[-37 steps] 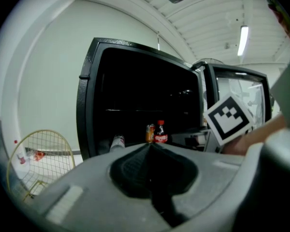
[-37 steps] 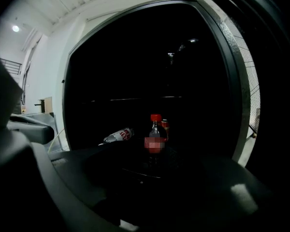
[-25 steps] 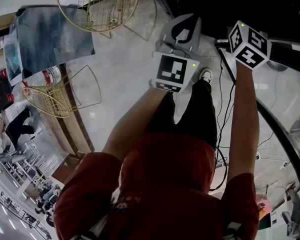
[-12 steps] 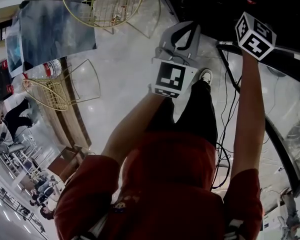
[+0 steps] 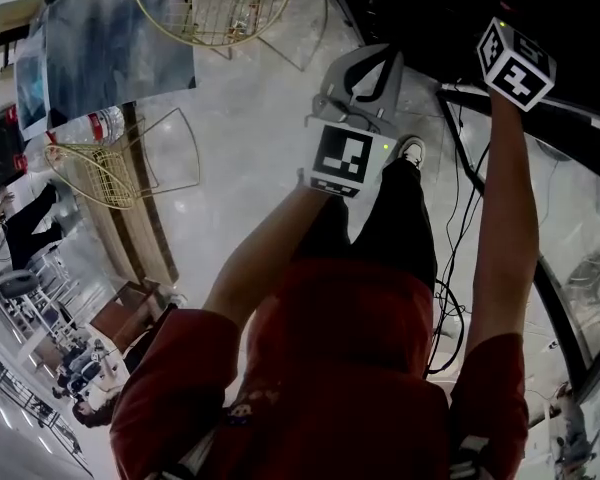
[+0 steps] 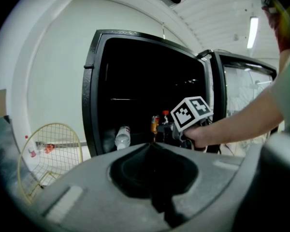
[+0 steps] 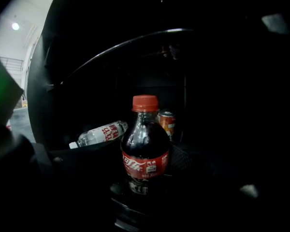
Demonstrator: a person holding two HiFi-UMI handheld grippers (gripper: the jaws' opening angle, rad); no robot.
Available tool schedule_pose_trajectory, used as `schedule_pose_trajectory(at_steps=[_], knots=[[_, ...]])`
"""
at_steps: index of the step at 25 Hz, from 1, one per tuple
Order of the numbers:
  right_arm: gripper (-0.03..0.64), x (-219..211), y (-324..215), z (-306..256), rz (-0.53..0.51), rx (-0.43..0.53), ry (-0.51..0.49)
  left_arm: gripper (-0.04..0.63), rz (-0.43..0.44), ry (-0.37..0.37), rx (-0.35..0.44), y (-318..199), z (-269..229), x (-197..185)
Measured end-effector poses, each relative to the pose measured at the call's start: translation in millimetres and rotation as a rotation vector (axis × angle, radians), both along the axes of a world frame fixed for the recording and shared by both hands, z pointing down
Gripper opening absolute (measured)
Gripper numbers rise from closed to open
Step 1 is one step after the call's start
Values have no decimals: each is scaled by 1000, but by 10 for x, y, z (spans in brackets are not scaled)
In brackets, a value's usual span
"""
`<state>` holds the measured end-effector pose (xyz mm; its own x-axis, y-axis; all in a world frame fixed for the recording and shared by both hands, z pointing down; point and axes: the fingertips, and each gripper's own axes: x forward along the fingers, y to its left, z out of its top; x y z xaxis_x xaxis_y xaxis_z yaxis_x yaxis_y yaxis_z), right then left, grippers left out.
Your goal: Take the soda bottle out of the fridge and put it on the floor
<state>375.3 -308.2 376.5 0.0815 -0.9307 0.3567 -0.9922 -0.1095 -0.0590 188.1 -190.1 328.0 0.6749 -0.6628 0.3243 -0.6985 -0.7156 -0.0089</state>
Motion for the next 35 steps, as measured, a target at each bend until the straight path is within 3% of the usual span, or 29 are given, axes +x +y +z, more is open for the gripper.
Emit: schedule_pose_trajectory(at_steps=[18, 35], knots=[[299, 14, -39, 7, 12, -29, -11, 0, -44, -16, 3, 17, -212, -79], [298, -418, 423, -251, -66, -66, -36, 0, -79, -5, 15, 146, -566, -219]])
